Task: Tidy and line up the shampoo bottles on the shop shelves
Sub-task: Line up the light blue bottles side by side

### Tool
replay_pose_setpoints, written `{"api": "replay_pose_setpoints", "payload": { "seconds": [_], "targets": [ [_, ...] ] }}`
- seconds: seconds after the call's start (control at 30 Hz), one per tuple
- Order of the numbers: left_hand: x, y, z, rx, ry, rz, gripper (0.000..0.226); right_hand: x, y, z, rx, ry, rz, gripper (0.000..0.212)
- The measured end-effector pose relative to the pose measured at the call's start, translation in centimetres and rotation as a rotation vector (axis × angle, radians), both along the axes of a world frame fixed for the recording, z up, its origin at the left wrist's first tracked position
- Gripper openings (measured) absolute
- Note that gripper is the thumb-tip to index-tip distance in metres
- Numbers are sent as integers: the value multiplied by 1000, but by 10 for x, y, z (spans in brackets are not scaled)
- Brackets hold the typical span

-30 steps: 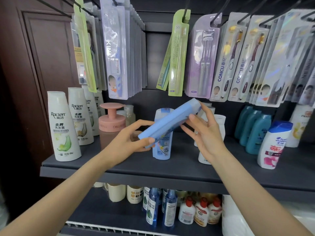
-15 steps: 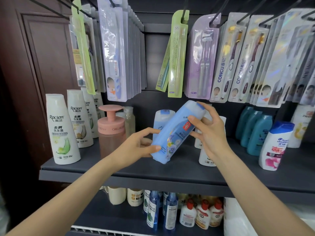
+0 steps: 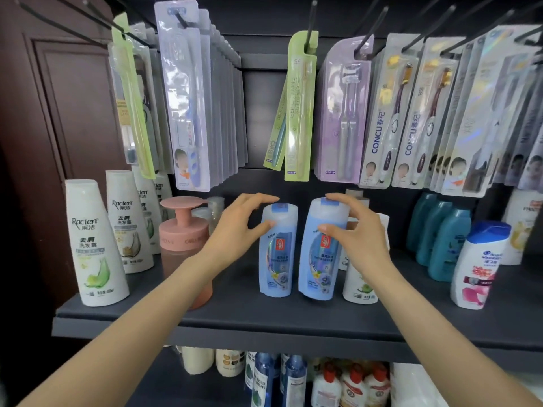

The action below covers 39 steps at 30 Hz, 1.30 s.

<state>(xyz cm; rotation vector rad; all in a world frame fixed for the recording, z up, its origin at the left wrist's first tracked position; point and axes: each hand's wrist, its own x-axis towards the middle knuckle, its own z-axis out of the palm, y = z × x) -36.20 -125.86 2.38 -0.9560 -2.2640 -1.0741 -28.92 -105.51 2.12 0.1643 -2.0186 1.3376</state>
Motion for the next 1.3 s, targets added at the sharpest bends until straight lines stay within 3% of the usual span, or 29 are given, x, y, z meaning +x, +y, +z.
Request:
{"api": "replay_pose_setpoints", "payload": {
  "seconds": [0.37,0.53,0.73,1.03,1.3],
  "targets": [
    [-13,6,20,-134,-82,-33,22,-81,4,-25,54,-30,-116,49],
    [-13,7,19,-138,-88,-20,23,-105,-4,-27,57,-27,-21,48],
    [-7,9,16,-94,-107,8,23,-127,-3,-29,-131,-17,96,48],
    [-1,12,18,-65,-163,43,22,-126,-1,-61,-242,21,92,78],
    [7,14,16,-46,-144,74,22,-133,-13,-63,-203,5,117,65]
  ]
}}
